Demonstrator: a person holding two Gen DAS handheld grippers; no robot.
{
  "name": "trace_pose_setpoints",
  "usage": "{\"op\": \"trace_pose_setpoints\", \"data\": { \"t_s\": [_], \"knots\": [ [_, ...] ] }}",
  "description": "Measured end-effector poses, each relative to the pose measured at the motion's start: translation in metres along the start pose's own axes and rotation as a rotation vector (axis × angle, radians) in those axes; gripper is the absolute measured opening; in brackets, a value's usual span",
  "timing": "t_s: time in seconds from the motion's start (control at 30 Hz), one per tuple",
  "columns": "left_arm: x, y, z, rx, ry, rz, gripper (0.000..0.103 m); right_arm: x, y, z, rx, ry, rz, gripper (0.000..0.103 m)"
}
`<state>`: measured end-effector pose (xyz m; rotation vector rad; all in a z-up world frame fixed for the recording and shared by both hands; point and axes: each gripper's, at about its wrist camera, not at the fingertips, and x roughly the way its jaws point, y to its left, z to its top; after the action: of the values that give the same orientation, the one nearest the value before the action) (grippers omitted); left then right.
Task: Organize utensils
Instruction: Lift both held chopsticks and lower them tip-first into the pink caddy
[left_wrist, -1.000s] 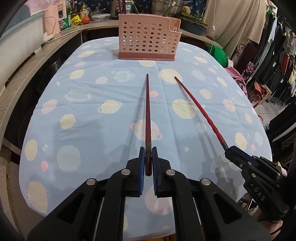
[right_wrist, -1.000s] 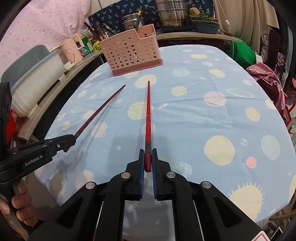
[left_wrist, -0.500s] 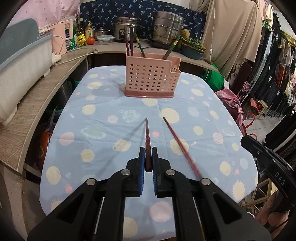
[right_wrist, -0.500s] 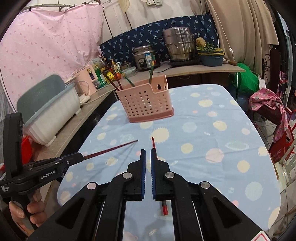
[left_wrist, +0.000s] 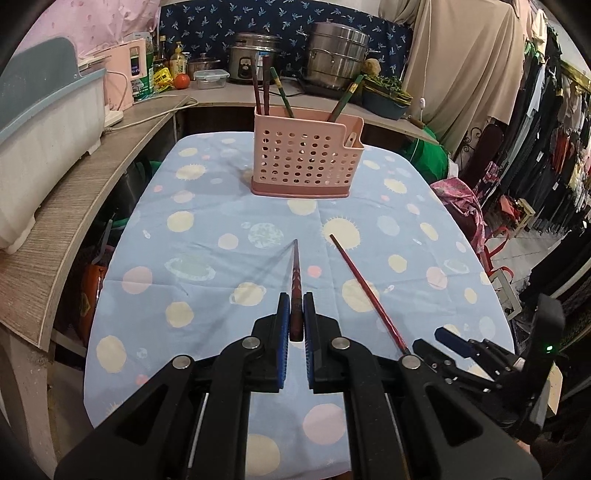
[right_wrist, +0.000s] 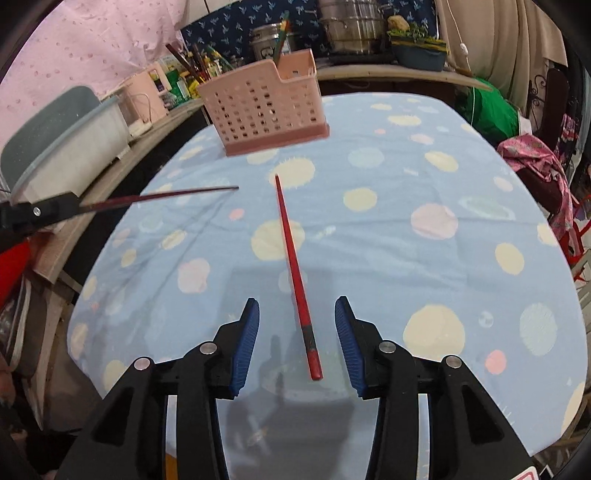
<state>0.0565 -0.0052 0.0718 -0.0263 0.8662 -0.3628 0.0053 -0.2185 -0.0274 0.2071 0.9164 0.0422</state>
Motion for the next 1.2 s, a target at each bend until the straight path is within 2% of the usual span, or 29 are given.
{"op": "trace_pose_setpoints", "data": {
  "t_s": [0.1,0.2,0.27,0.47,0.6,0.9,1.0,1.2],
  "knots": [
    [0.002,-0.003,-0.003,0.006,0.010,-0.002,0.007,0.015,-0.003,-0.009,0.001,0.036,-0.015,0.031],
    [0.002,-0.006,-0.005,0.012,0.013,0.000,0.007,0.020,-0.003,-0.013,-0.010,0.036,-0.034,0.023],
    [0.003,-0.006,-0.006,0.010,0.018,-0.001,0.007,0.021,-0.001,-0.014,-0.033,0.031,-0.055,0.009],
    [0.003,-0.006,-0.006,0.009,0.018,0.002,0.007,0.013,0.000,-0.012,-0.036,0.028,-0.036,0.007],
    [-0.004,-0.007,0.001,0.014,-0.005,0.004,0.007,-0.012,0.006,0.004,-0.019,-0.023,0.006,0.007],
    [-0.020,-0.007,0.050,0.006,-0.084,-0.003,0.007,-0.077,0.030,0.071,-0.047,-0.215,0.072,0.007],
    [-0.022,-0.009,0.070,0.007,-0.112,-0.001,0.007,-0.085,0.031,0.104,-0.039,-0.263,0.103,0.007],
    [-0.018,-0.013,0.104,0.012,-0.148,0.001,0.007,-0.079,0.034,0.139,-0.040,-0.300,0.120,0.007]
  ]
}}
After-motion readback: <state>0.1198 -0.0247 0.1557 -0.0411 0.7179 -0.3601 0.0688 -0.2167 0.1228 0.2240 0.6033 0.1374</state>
